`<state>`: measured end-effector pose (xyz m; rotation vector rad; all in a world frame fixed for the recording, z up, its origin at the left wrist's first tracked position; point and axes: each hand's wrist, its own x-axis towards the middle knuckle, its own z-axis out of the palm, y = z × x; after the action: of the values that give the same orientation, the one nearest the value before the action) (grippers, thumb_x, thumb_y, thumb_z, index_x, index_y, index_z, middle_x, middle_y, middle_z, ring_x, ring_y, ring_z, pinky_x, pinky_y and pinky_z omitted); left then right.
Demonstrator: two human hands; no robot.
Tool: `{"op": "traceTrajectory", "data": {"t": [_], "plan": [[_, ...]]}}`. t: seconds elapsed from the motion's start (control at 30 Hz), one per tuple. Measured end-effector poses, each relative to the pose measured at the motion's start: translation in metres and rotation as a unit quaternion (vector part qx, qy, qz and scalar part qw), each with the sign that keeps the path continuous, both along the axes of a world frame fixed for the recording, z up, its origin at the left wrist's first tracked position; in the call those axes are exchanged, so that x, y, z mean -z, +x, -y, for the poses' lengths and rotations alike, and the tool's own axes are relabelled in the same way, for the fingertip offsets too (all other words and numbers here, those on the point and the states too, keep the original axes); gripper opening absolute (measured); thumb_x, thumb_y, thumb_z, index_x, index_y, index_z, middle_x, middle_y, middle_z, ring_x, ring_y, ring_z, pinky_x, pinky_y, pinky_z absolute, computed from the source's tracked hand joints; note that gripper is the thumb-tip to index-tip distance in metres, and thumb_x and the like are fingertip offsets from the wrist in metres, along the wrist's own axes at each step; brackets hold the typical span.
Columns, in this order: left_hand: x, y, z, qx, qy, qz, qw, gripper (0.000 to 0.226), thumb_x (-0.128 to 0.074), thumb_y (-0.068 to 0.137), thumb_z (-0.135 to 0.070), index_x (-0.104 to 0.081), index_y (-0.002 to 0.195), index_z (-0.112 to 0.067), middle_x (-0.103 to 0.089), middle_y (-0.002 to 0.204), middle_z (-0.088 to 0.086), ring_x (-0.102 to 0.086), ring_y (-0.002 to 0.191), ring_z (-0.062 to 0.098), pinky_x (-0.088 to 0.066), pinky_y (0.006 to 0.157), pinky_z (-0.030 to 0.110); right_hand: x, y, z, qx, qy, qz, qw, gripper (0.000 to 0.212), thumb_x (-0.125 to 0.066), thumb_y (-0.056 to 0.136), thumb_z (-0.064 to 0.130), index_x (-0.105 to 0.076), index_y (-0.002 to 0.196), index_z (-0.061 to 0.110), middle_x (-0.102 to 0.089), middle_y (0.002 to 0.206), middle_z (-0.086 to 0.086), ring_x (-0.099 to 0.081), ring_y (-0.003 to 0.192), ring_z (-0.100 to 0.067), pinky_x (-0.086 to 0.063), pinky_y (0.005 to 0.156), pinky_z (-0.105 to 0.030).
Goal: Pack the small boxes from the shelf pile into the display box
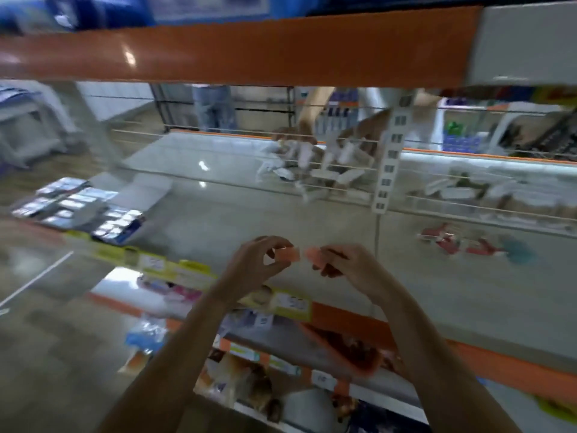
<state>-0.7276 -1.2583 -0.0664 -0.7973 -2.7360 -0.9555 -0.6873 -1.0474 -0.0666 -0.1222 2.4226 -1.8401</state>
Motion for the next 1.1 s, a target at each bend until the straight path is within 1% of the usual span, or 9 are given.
{"op": "traceTrajectory", "data": {"t": [0.07, 0.17, 0.33, 0.43, 0.63, 0.7, 0.8, 0.97, 1.1], "plan": [[-0.004, 0.003, 0.042, -0.023, -0.002, -0.004, 1.0, 0.03, -0.074, 0.077, -0.019, -0.068, 0.106, -0.021, -0.065, 0.095, -0.005, -0.06, 0.082, 0.011, -0.046, 0.074, 0.023, -0.003, -0.01, 0.038, -0.019, 0.01, -0.01, 1.0, 0.023, -0.052, 0.095, 0.017, -0.069, 0.095, 0.001, -0.069, 0.079, -0.006, -0.06, 0.06, -0.008, -0.049, 0.06, -0.016], [-0.012, 0.006, 0.108, -0.051, -0.001, 0.0, 0.999, 0.03, -0.075, 0.077, -0.016, -0.068, 0.106, -0.018, -0.066, 0.095, 0.002, -0.059, 0.08, 0.013, -0.047, 0.075, 0.029, -0.006, -0.023, 0.099, -0.038, 0.012, -0.027, 0.999, 0.019, -0.055, 0.092, 0.019, -0.071, 0.088, 0.01, -0.07, 0.074, 0.0, -0.06, 0.056, -0.003, -0.05, 0.059, -0.016], [-0.023, 0.005, 0.213, -0.087, 0.004, 0.01, 0.996, 0.028, -0.074, 0.077, -0.019, -0.069, 0.105, -0.018, -0.067, 0.095, 0.0, -0.055, 0.074, 0.006, -0.04, 0.069, 0.012, -0.008, -0.04, 0.201, -0.057, 0.018, -0.034, 0.998, 0.016, -0.059, 0.09, 0.023, -0.072, 0.084, 0.016, -0.067, 0.064, 0.006, -0.06, 0.054, 0.0, -0.05, 0.06, -0.015], [-0.022, 0.0, 0.267, -0.083, 0.007, 0.015, 0.996, 0.026, -0.072, 0.08, -0.028, -0.069, 0.105, -0.021, -0.065, 0.093, -0.008, -0.054, 0.074, -0.003, -0.041, 0.069, 0.014, -0.006, -0.049, 0.25, -0.059, 0.002, -0.032, 0.998, 0.013, -0.061, 0.088, 0.023, -0.071, 0.081, 0.017, -0.066, 0.059, 0.009, -0.061, 0.055, 0.0, -0.05, 0.061, -0.016], [-0.003, -0.021, 0.354, -0.104, 0.033, -0.011, 0.994, 0.027, -0.063, 0.079, -0.047, -0.065, 0.103, -0.035, -0.059, 0.09, -0.03, -0.055, 0.078, -0.004, -0.041, 0.068, 0.007, -0.006, -0.083, 0.328, -0.09, 0.061, -0.028, 0.994, 0.021, -0.06, 0.089, 0.028, -0.072, 0.092, 0.01, -0.068, 0.072, -0.005, -0.061, 0.07, -0.015, -0.05, 0.074, -0.04], [0.003, -0.031, 0.377, -0.11, 0.029, -0.01, 0.993, 0.027, -0.065, 0.08, -0.045, -0.062, 0.106, -0.04, -0.056, 0.093, -0.035, -0.055, 0.081, -0.003, -0.043, 0.07, 0.011, -0.009, -0.097, 0.351, -0.094, 0.059, -0.041, 0.993, 0.029, -0.06, 0.087, 0.034, -0.072, 0.09, 0.007, -0.068, 0.07, -0.012, -0.059, 0.064, -0.013, -0.047, 0.067, -0.034], [0.006, -0.054, 0.414, -0.121, 0.013, -0.021, 0.992, 0.03, -0.069, 0.08, -0.039, -0.061, 0.108, -0.041, -0.056, 0.093, -0.028, -0.054, 0.081, -0.001, -0.047, 0.071, 0.02, -0.012, -0.125, 0.39, -0.102, 0.042, -0.052, 0.992, 0.018, -0.06, 0.089, 0.028, -0.073, 0.092, 0.016, -0.067, 0.059, 0.005, -0.058, 0.053, 0.0, -0.045, 0.055, -0.014], [-0.004, -0.111, 0.474, -0.14, -0.021, -0.05, 0.989, 0.029, -0.073, 0.08, -0.027, -0.068, 0.108, -0.022, -0.063, 0.101, -0.005, -0.057, 0.083, 0.009, -0.049, 0.073, 0.024, -0.024, -0.186, 0.458, -0.126, 0.061, -0.081, 0.987, 0.011, -0.06, 0.089, 0.026, -0.07, 0.083, 0.028, -0.067, 0.064, 0.011, -0.063, 0.064, -0.006, -0.052, 0.071, -0.027], [-0.012, -0.162, 0.507, -0.146, -0.051, -0.051, 0.987, 0.03, -0.076, 0.077, -0.021, -0.07, 0.106, -0.015, -0.062, 0.099, 0.005, -0.058, 0.082, 0.018, -0.046, 0.074, 0.024, -0.039, -0.23, 0.497, -0.14, 0.124, -0.125, 0.974, 0.015, -0.06, 0.089, 0.027, -0.064, 0.078, 0.036, -0.063, 0.063, 0.017, -0.057, 0.057, 0.007, -0.041, 0.056, -0.006]]}}
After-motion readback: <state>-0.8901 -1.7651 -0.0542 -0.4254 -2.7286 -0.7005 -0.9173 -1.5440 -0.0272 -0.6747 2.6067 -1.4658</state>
